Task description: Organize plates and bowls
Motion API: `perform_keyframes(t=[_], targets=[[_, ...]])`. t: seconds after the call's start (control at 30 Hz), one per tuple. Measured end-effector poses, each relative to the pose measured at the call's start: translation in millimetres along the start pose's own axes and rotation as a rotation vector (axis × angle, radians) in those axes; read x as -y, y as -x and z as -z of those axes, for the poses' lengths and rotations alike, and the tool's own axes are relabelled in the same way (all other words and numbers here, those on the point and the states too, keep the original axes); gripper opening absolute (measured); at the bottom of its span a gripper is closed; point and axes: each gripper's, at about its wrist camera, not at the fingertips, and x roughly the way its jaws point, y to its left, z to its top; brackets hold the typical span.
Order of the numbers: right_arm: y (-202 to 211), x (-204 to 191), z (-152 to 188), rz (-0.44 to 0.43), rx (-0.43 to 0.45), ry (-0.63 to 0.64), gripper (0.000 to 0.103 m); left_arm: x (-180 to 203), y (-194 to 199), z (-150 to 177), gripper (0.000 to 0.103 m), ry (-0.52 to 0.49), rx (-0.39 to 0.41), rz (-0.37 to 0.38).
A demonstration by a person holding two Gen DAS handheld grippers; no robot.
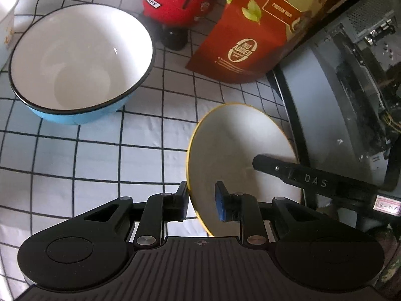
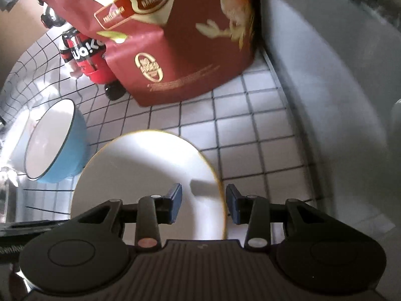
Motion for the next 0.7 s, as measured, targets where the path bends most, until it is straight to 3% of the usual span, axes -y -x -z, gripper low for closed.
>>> perform_keyframes(t=[0.1, 0.33, 0.7], targets=[[4, -14, 3, 0.015, 0.013, 0.043, 0.038, -9, 6, 0, 0.024, 0.026, -0.025, 0.006], [14, -64, 16, -0.071, 0.029, 0.123, 0.038, -54, 41, 8, 0.021, 0.046, -0.026, -0.034], [16, -141, 59, -0.176, -0.028, 0.195, 0.038, -122, 97, 35, 0.021, 0.075, -0.032, -0.084]])
